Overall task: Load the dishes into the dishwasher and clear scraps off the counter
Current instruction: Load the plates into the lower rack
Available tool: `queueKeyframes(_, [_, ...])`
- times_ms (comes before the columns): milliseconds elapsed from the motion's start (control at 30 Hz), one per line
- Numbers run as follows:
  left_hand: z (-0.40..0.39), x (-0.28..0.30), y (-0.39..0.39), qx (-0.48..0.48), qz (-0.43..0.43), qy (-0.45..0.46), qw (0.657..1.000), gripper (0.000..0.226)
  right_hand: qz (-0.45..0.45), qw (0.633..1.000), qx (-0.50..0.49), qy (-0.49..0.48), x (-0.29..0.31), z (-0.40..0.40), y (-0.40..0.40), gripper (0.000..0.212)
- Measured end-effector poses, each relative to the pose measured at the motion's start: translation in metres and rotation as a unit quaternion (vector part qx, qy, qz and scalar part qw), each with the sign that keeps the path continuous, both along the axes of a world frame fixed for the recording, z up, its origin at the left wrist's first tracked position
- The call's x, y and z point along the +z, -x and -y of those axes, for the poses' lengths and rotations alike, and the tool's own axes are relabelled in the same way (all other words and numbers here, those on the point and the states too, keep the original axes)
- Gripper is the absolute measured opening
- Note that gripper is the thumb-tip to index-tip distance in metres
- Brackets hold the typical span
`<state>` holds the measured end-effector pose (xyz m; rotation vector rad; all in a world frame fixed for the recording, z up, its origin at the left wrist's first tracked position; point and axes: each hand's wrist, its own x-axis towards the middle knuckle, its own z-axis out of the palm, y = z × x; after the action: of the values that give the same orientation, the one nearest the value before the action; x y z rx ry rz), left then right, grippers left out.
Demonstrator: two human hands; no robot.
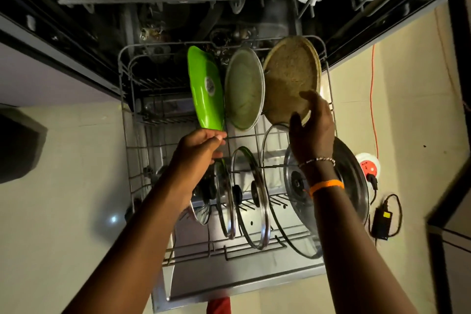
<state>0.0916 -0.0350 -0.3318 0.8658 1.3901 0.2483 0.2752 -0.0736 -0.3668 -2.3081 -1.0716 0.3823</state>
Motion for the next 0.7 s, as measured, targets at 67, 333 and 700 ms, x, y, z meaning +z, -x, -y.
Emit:
queueKeyframes(67, [0.001,0.002,0.012,0.02,0.005,-0.019,1.0,0.021,-0.022,0.999,0.007,-0.027,0.01,0.004,0.027,0.036])
queueKeyframes(333, [-0.006,0.021,0.098,0.099,0.042,-0.089,0.99,0.022,-0.192,0.98,0.057,-0.017,0.034,0.002,0.173,0.029])
queueKeyframes(700, [-0.03,0.101,0.239,0.123,0.018,-0.103,0.987,0.024,-0.288,0.957,0.03,-0.01,0.121,-0.036,0.329,0.033])
